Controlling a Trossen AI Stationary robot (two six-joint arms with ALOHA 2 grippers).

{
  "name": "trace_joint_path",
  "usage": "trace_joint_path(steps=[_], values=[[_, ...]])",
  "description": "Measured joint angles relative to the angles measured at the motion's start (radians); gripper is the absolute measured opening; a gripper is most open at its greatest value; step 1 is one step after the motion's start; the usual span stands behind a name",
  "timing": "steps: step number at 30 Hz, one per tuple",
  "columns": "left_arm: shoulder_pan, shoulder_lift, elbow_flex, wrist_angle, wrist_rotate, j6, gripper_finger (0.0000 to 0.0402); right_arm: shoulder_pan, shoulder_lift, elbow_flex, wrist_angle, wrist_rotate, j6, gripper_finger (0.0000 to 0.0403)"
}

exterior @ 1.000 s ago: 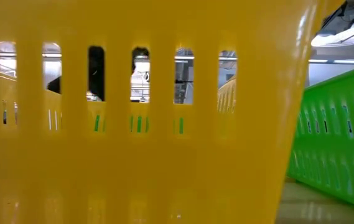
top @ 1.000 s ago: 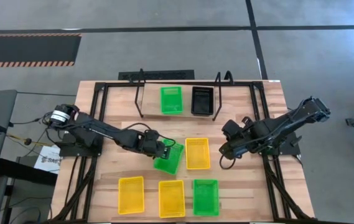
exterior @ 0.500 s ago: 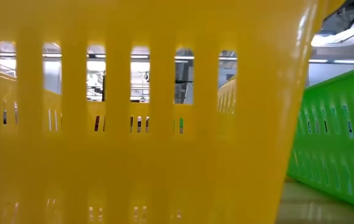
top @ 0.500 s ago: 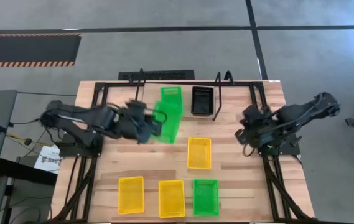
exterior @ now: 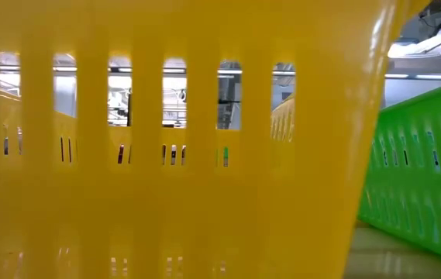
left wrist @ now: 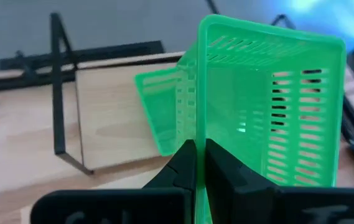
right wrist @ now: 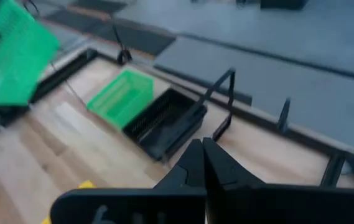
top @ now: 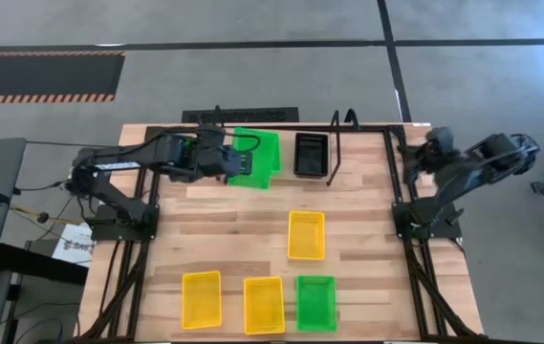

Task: Stack baskets on shelf by color
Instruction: Stack the top green basket on top of the other green basket on the shelf

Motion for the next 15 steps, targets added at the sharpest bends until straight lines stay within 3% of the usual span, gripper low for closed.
trace_joint_path(steps=[9,15], values=[[0.103,0.181,-0.025,0.255,0.034,-0.109,0.0000,-0.069,-0.202,0.088,0.019,0.018,-0.291,0.0001],[0.204,0.266,-0.011,0.268,0.125,-0.159,0.0000,-0.096,-0.233,0.135,0.070,-0.091,-0.466,0.0000]])
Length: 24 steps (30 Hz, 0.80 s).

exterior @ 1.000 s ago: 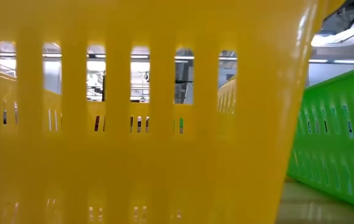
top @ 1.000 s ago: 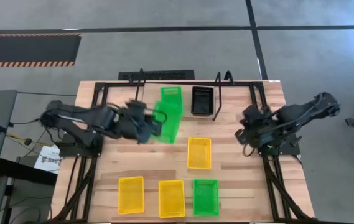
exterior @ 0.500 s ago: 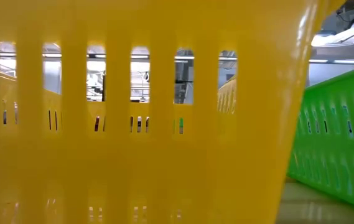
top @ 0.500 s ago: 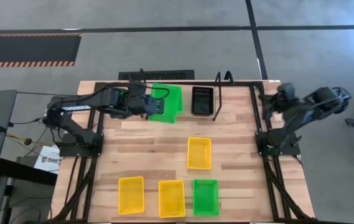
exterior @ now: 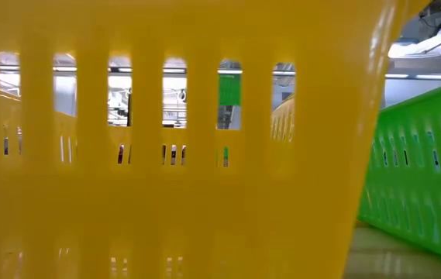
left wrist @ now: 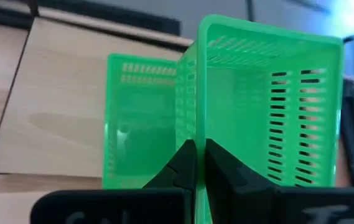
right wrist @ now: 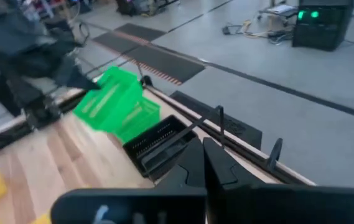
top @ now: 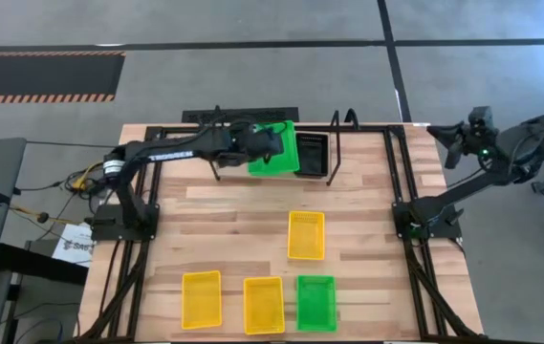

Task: Stack baskets on shelf by color
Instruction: Stack the top green basket on top of the other green basket on the shelf

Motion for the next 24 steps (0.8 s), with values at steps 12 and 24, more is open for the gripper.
trace_joint_path(steps=[12,24], values=[[0.137,0.032,0.000,-0.052,0.109,0.114,0.0000,-0.019,0.006,0.005,-0.010,-0.084,-0.040,0.0001],[0.164,0.034,-0.007,-0.130,0.165,0.126,0.0000,-0.019,0.006,0.005,0.023,-0.013,-0.038,0.0001]])
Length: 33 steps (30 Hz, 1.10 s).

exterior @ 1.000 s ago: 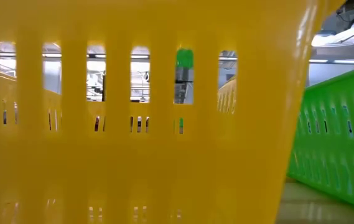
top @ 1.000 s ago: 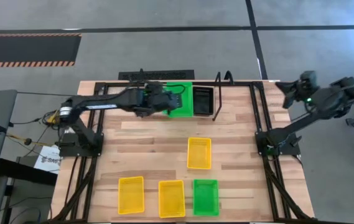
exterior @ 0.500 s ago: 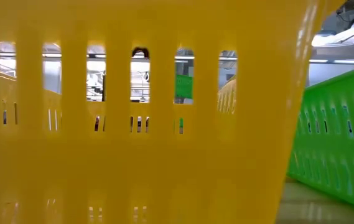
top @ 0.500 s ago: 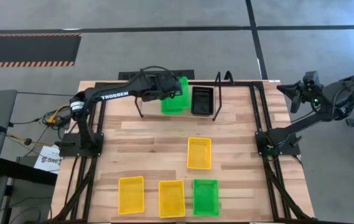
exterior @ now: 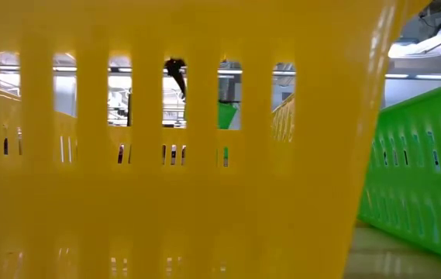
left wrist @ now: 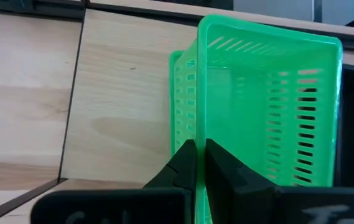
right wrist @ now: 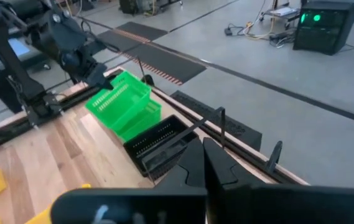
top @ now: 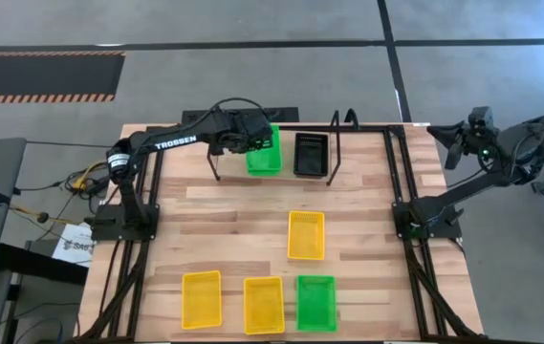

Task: Stack baskets on shelf by color
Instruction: Stack the top green basket on top of the other green basket on the shelf

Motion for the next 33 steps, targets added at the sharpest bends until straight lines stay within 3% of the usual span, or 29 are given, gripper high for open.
trace_joint_path(steps=[12,33], values=[[0.015,0.086,-0.001,0.073,0.065,0.043,0.0000,0.000,0.001,0.000,0.000,0.014,-0.001,0.0001],[0.068,0.097,0.000,0.141,0.101,0.083,0.0000,0.000,0.001,0.000,0.000,0.021,-0.023,0.0001]])
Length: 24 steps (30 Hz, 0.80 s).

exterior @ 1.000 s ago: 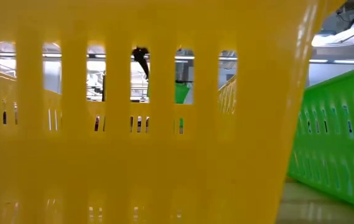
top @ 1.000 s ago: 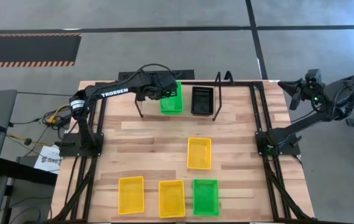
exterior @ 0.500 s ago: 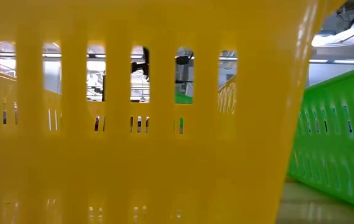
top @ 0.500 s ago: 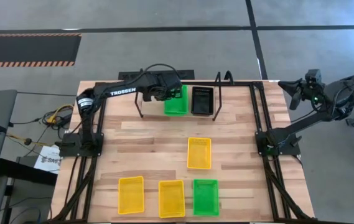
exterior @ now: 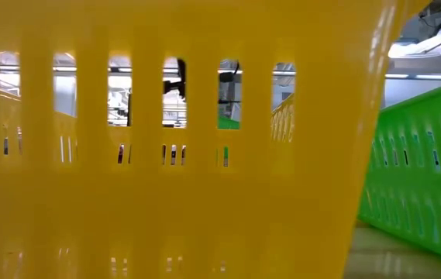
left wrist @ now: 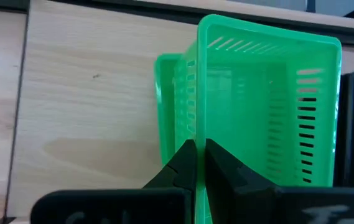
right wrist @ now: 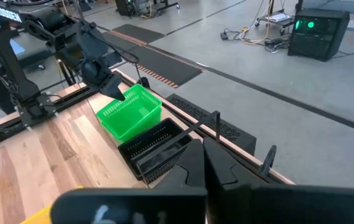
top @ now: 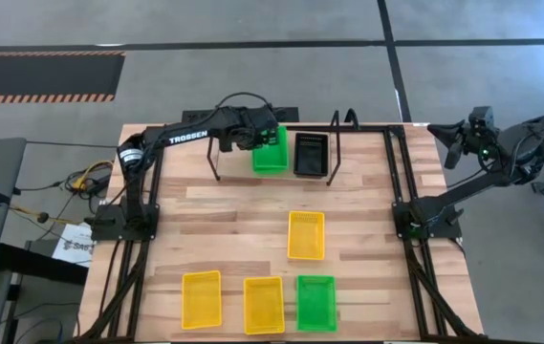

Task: Stack baskets on shelf by color
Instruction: Stack the top green basket on top of the other green basket on the shelf

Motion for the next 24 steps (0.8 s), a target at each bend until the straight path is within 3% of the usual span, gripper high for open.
trace_joint_path(steps=[13,24], values=[[-0.002,0.000,0.000,0.001,0.022,0.013,0.0001,0.000,0.000,0.000,0.001,0.000,-0.012,0.0001],[-0.003,0.000,0.000,0.009,0.023,0.051,0.0054,0.000,0.000,0.000,0.005,-0.010,-0.028,0.0001]])
